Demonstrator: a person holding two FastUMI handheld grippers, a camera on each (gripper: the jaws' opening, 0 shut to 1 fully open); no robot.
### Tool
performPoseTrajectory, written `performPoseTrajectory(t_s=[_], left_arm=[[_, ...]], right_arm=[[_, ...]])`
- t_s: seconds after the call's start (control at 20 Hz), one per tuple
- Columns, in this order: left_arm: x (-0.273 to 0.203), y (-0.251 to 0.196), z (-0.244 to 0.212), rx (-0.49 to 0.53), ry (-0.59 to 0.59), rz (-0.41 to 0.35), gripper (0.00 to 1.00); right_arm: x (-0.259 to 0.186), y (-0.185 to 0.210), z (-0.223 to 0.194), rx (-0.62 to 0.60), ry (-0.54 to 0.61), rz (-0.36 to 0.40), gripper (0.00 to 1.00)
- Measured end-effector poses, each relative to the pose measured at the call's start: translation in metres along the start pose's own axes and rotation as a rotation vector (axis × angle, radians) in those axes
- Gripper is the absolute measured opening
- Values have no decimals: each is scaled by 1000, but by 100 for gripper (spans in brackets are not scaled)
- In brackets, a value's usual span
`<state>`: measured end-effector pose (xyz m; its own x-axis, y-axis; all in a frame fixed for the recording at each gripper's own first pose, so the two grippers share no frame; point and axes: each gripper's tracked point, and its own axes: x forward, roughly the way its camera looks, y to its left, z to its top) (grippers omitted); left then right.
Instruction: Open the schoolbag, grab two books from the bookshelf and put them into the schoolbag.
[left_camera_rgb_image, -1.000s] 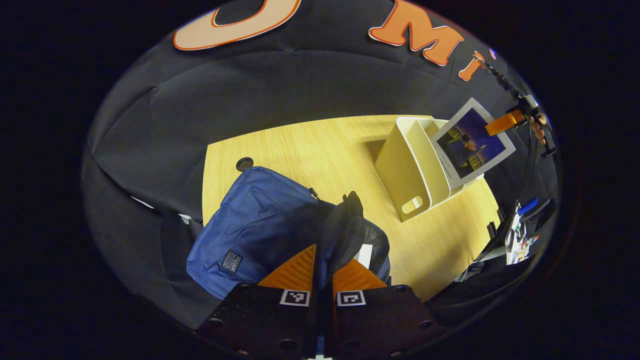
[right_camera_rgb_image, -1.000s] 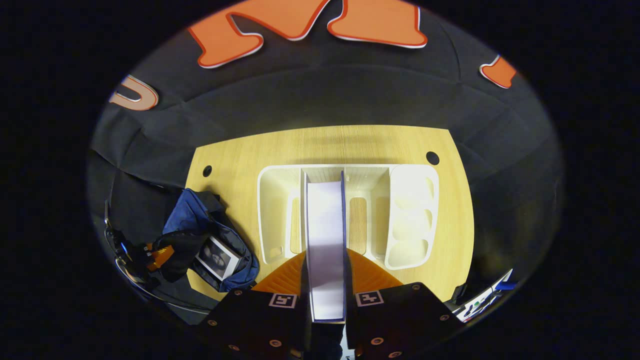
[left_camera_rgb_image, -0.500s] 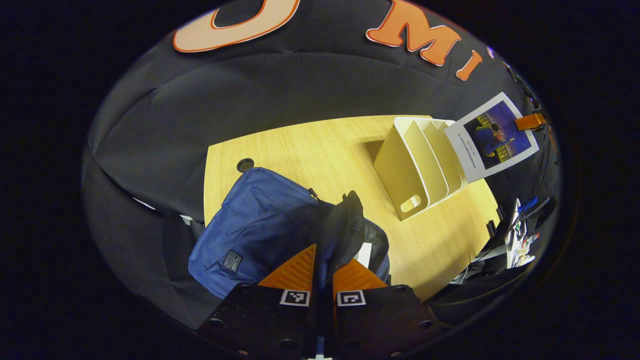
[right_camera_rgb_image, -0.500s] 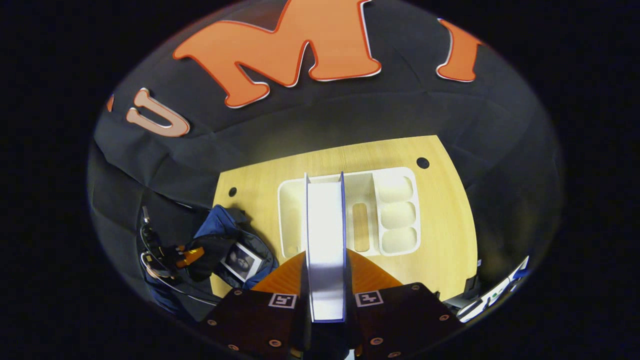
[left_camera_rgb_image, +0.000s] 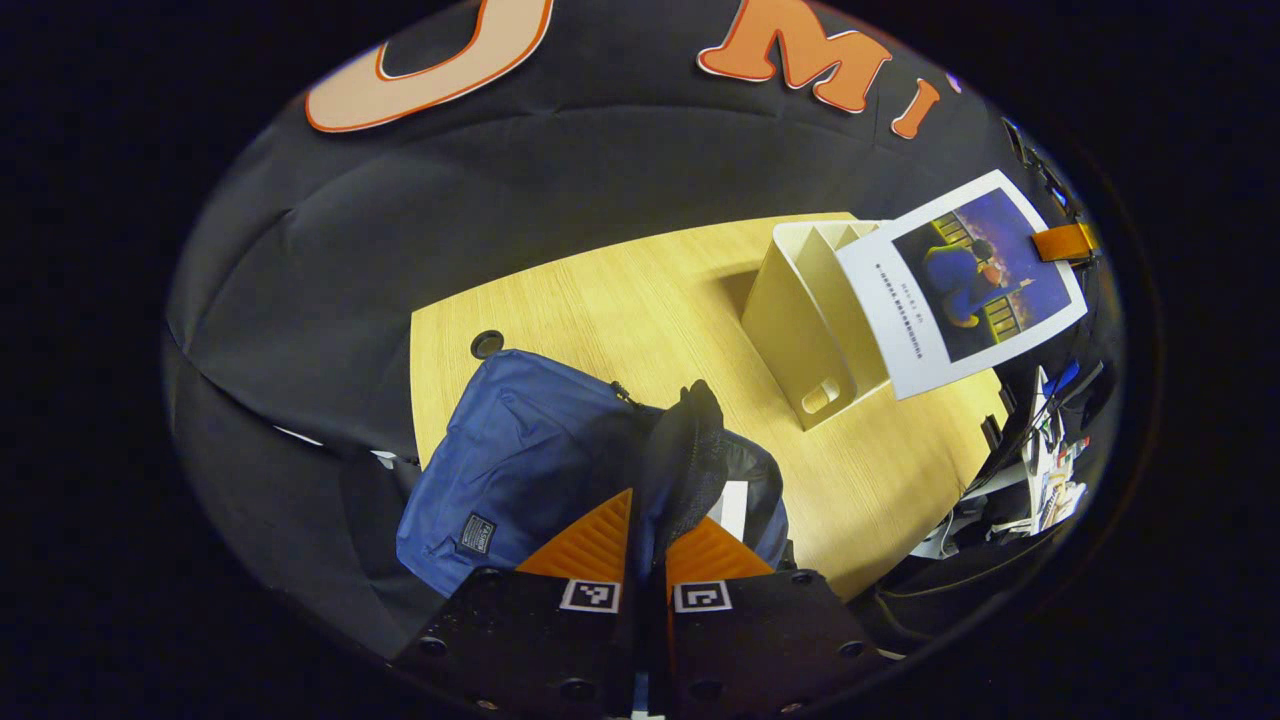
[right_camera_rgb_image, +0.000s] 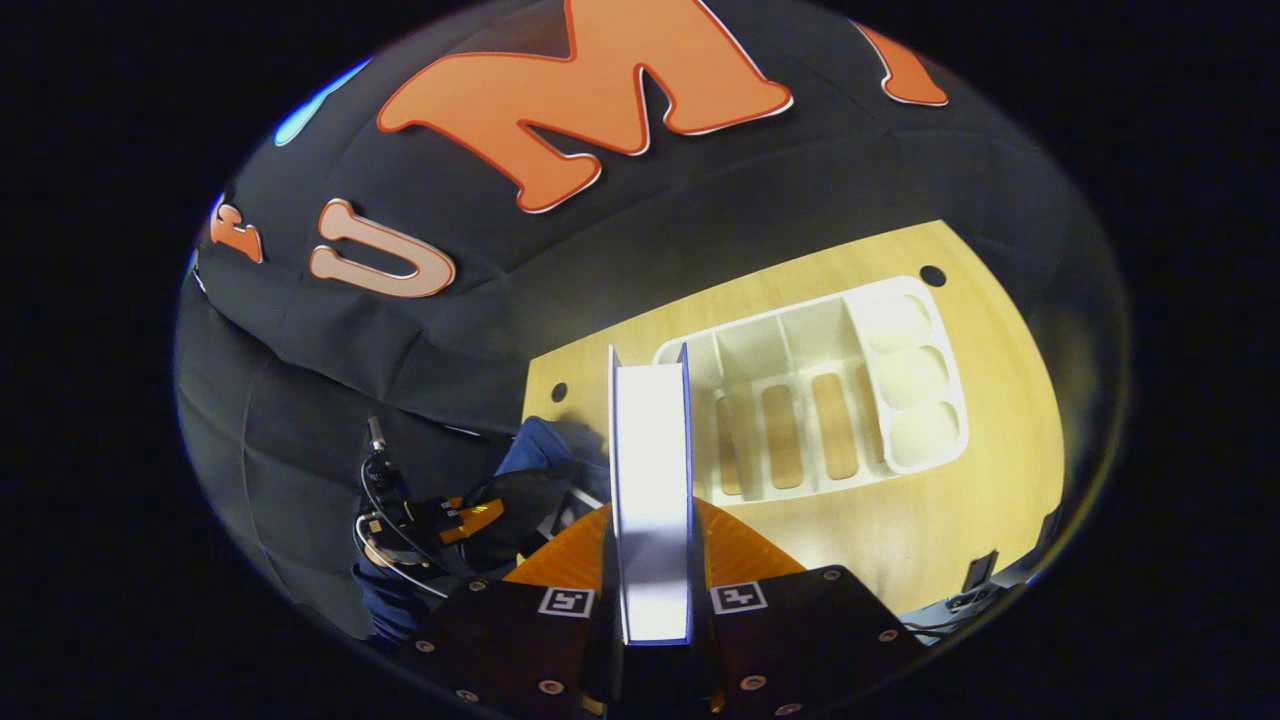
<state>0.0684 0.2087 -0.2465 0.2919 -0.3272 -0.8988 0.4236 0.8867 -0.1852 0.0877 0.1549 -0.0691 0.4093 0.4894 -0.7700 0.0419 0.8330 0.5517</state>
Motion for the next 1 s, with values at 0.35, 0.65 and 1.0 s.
performPoseTrajectory(t_s=[0.35,0.65,1.0], left_arm=[[-2,0,-1,-1,-16,-12,6],[-4,1,-3,-5,-26,-13,6],[-2,-2,-6,-26,-35,-24,6]], right_arm=[[41,30,-40,49,54,106,26],[94,46,-89,185,108,175,26],[156,62,-130,304,138,185,25]])
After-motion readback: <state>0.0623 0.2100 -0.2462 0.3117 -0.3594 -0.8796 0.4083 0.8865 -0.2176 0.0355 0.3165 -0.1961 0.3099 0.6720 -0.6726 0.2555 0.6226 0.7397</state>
